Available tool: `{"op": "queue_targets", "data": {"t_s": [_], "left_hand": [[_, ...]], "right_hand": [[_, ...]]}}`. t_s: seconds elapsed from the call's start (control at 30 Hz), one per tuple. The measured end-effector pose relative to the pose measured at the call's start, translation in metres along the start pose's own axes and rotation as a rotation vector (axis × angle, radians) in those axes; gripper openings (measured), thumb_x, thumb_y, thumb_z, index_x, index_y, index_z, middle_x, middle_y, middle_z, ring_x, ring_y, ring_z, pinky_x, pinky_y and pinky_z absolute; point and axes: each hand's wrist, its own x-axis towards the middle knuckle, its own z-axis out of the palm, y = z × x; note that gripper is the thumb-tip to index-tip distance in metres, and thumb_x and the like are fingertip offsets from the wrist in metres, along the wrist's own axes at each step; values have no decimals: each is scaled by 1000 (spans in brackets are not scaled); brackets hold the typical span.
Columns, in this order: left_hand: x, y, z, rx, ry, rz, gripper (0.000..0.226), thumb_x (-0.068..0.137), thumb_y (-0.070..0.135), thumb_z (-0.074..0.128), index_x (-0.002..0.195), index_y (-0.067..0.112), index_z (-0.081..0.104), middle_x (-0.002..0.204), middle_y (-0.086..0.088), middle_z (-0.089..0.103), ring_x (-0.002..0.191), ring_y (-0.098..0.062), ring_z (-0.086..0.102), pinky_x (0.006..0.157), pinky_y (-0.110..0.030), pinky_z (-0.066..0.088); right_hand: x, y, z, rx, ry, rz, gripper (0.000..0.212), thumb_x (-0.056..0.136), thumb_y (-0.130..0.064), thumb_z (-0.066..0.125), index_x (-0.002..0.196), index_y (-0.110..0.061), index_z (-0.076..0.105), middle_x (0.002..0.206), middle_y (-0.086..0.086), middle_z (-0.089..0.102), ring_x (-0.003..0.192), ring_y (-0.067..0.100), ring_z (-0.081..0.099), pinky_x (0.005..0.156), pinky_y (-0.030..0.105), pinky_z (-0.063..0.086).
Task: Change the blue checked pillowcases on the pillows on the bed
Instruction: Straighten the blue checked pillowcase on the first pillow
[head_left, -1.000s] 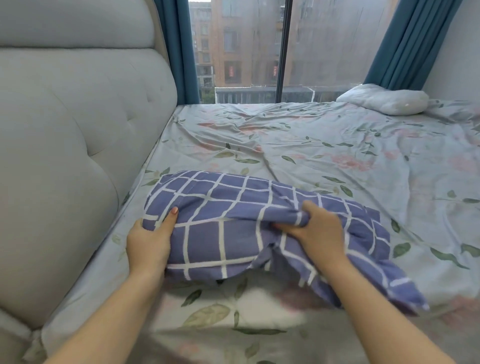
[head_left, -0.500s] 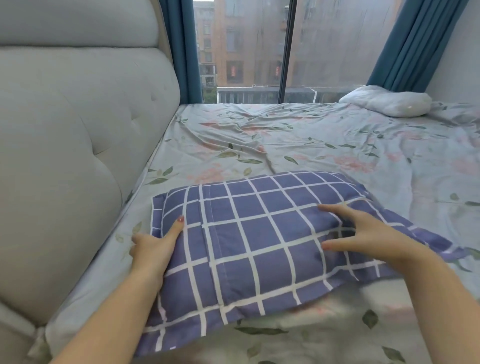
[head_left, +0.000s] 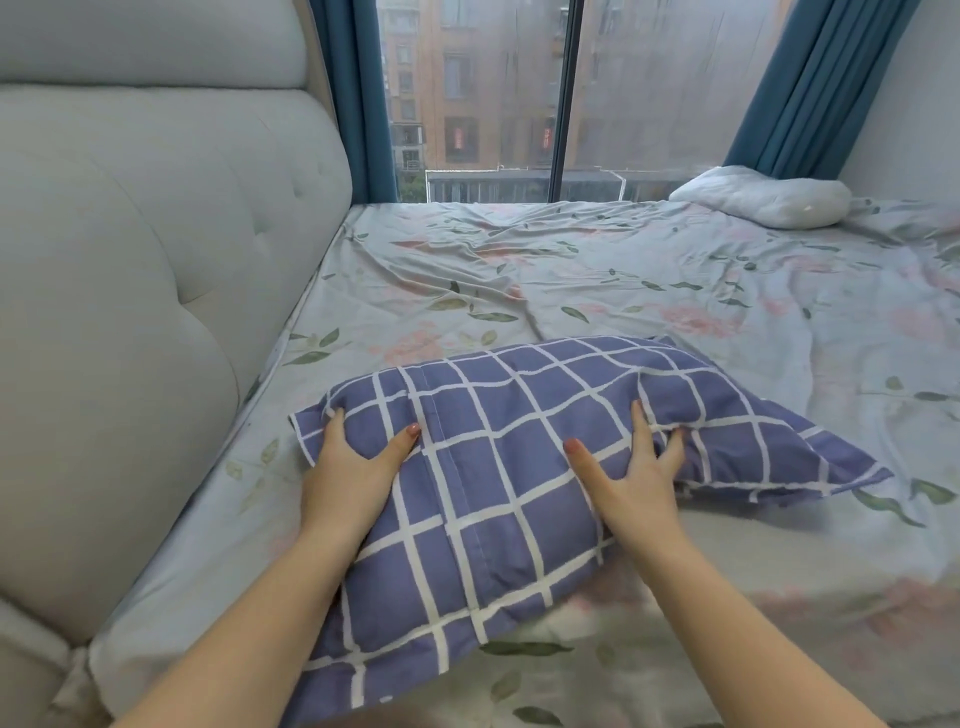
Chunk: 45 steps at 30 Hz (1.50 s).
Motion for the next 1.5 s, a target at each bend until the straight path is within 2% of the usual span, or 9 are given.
{"op": "queue_targets", "data": {"t_s": [0.23, 0.4, 0.63, 0.9, 1.1, 1.23, 1.33, 1.43, 1.5], "left_hand": [[-81, 10, 20, 189, -101, 122, 35, 92, 54, 55, 106, 23, 47, 112, -8, 66, 109, -34, 59, 77, -31, 40], [-57, 14, -9, 513, -91, 235, 58, 93, 66, 27, 71, 20, 55, 69, 0, 67, 73, -23, 65, 73, -39, 52], [36, -8, -15, 264, -205, 9, 71, 90, 70, 43, 138, 18, 48, 137, -8, 55, 126, -29, 52, 104, -42, 42], [23, 19, 7, -113, -486, -235, 94, 45, 99, 54, 113, 35, 66, 112, 3, 72, 101, -24, 68, 96, -43, 51], [-13, 34, 9, -161, -547, -269, 76, 53, 88, 63, 96, 25, 69, 92, -3, 77, 87, -28, 74, 90, -45, 56], [-29, 41, 4, -118, -353, -20, 51, 72, 78, 56, 81, 28, 64, 85, 5, 72, 82, -16, 68, 82, -34, 54], [-42, 52, -9, -126, -213, 126, 45, 71, 72, 50, 84, 31, 63, 83, 14, 69, 80, -4, 65, 67, -22, 48], [-55, 46, -19, -132, -114, 174, 46, 68, 75, 46, 84, 36, 62, 83, 20, 67, 79, 3, 64, 69, -20, 48], [-61, 34, -21, -78, -117, 109, 54, 69, 80, 43, 93, 36, 62, 95, 17, 69, 92, -11, 66, 82, -30, 50]], "right_hand": [[67, -9, -34, 82, 52, -295, 74, 81, -61, 56, 146, -29, 39, 164, 2, 8, 143, 3, 11, 117, 30, 16], [95, 25, -39, 48, -49, -78, 72, 89, -64, 37, 151, -27, 33, 164, 3, 8, 150, 14, 4, 115, 28, 9], [76, 29, -32, 218, 162, 213, 102, 71, -94, 17, 155, -35, 17, 162, 4, 17, 149, 30, 15, 121, 49, 13], [22, 47, -20, 327, -77, 210, 101, 62, -99, 30, 148, -47, 26, 156, -13, 31, 143, 21, 32, 118, 47, 26], [28, 22, -13, 372, -18, -17, 61, 94, -45, 51, 150, -33, 28, 142, -14, 38, 139, 19, 36, 103, 30, 35], [38, 6, -11, 318, -29, -181, 75, 85, -69, 49, 146, -30, 30, 152, -10, 32, 143, 14, 29, 112, 26, 29], [50, -19, -11, 236, -44, -254, 68, 100, -47, 38, 154, -15, 12, 160, -4, 13, 148, 13, 11, 111, 10, 15], [65, -37, -5, 201, -47, -289, 134, 59, -99, 26, 153, -6, 5, 149, -9, 8, 137, 2, 4, 98, -7, 5], [63, -35, 2, 244, -124, -192, 113, 70, -93, 24, 153, -17, 14, 152, -8, 19, 141, 6, 14, 94, -3, 15]]}}
